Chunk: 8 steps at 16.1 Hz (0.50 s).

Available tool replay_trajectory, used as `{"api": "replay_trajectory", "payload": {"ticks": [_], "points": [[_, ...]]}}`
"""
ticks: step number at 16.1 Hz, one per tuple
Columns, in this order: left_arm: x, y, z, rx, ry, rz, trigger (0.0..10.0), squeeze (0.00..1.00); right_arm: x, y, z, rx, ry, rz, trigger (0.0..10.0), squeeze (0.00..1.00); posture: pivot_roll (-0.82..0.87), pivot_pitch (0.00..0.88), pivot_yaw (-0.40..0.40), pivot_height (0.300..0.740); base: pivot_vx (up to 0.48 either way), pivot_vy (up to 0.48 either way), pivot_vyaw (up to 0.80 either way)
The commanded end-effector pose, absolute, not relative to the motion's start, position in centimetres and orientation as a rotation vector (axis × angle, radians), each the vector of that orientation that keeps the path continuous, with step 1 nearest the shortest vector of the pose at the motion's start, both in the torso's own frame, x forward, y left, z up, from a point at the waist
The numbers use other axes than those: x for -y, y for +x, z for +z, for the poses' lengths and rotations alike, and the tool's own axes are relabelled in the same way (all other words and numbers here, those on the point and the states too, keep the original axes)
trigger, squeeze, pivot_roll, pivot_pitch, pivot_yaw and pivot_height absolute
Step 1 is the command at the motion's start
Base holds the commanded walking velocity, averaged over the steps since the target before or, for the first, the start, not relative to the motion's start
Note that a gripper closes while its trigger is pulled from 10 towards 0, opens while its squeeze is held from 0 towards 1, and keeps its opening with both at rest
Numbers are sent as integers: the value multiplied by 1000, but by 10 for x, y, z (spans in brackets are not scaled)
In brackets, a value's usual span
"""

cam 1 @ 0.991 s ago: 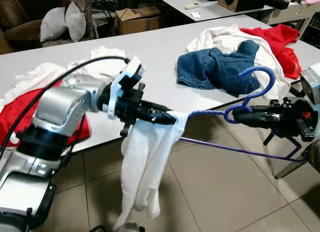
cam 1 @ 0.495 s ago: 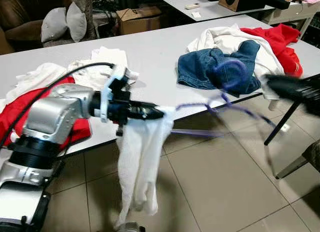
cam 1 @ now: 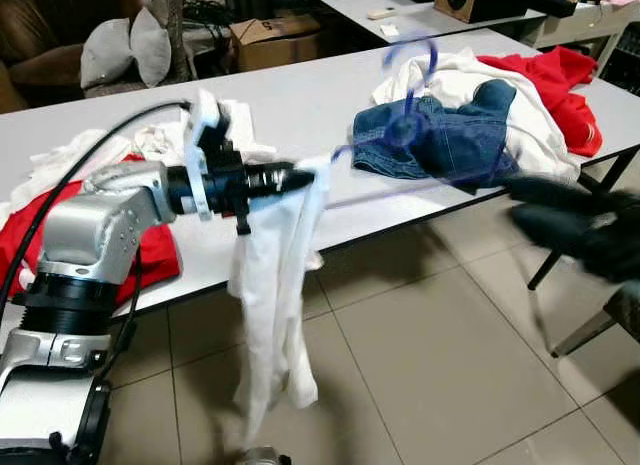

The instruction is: Hang hanger

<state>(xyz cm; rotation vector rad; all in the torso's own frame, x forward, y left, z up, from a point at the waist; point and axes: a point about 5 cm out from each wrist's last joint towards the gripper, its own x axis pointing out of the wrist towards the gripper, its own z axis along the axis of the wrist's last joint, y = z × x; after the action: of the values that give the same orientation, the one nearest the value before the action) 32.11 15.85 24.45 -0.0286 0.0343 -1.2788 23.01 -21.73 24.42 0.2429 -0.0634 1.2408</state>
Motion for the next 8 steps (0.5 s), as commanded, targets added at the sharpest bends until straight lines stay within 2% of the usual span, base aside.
{"api": "replay_trajectory", "payload": {"ticks": [1, 2, 3, 5, 8], "points": [[-156, 317, 264, 36, -25, -1319, 0, 0, 201, 235, 222, -19, 251, 1178, 10000, 1000, -53, 0, 68, 740, 0, 0, 0], [-156, 317, 264, 36, -25, -1319, 0, 0, 201, 235, 222, -19, 251, 1178, 10000, 1000, -53, 0, 68, 740, 0, 0, 0], [-152, 311, 272, 57, -66, -1363, 0, 0, 193, 253, 178, -96, 272, 962, 10000, 1000, -41, 0, 57, 740, 0, 0, 0], [-145, 305, 276, 81, -122, -1393, 0, 0, 186, 264, 141, -151, 315, 836, 10000, 1000, -36, 0, 50, 740, 0, 0, 0], [-133, 300, 278, 95, -188, -1440, 0, 0, 183, 273, 137, -114, 405, 830, 10000, 1000, -30, 0, 44, 740, 0, 0, 0]]}}
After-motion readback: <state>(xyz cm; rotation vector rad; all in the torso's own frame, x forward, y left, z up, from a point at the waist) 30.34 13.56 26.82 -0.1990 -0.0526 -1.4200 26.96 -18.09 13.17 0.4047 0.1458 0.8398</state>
